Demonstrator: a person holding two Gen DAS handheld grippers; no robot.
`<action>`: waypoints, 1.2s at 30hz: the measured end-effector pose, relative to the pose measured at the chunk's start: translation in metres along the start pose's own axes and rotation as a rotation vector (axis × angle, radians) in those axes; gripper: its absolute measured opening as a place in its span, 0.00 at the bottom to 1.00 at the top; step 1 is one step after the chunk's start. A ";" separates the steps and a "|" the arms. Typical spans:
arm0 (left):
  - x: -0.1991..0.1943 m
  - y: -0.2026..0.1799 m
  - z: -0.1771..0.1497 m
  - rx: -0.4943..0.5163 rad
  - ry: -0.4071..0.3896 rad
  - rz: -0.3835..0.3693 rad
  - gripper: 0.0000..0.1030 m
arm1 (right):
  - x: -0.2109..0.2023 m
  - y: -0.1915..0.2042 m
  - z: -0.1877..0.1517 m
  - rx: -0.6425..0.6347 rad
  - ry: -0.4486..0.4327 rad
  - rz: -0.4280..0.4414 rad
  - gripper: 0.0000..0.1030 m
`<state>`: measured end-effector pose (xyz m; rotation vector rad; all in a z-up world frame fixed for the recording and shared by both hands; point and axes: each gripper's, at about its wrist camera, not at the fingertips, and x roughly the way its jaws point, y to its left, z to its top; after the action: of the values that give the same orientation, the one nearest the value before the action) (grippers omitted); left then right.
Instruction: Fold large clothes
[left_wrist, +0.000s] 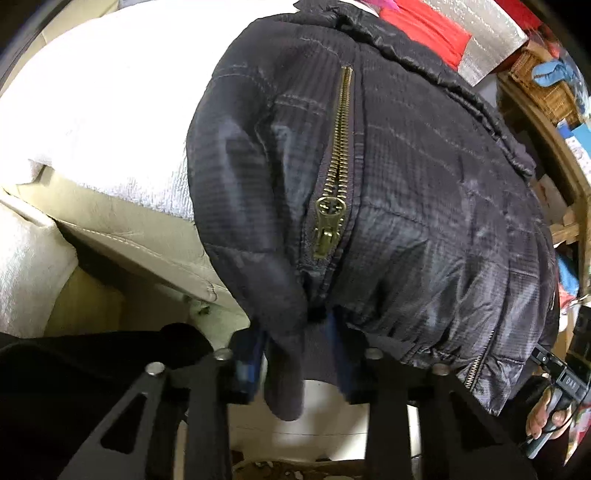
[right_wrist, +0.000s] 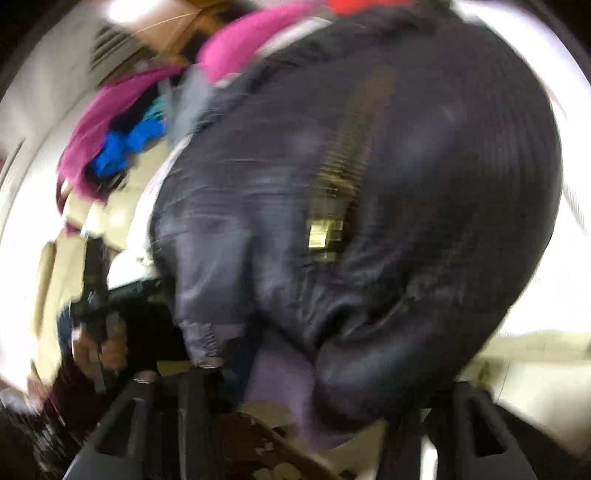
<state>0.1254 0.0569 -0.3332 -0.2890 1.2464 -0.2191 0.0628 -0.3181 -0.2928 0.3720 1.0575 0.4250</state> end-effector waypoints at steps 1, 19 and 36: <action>-0.003 -0.001 -0.001 0.003 -0.003 -0.007 0.20 | -0.004 0.007 0.002 -0.021 -0.019 -0.004 0.29; -0.137 -0.020 0.111 0.006 -0.257 -0.265 0.09 | -0.123 0.075 0.114 -0.132 -0.559 0.018 0.20; -0.037 -0.064 0.381 -0.062 -0.310 -0.252 0.09 | -0.031 -0.027 0.357 0.036 -0.643 -0.154 0.19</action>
<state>0.4769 0.0445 -0.1684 -0.5145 0.9096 -0.3389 0.3720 -0.3890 -0.1242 0.4183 0.4616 0.1279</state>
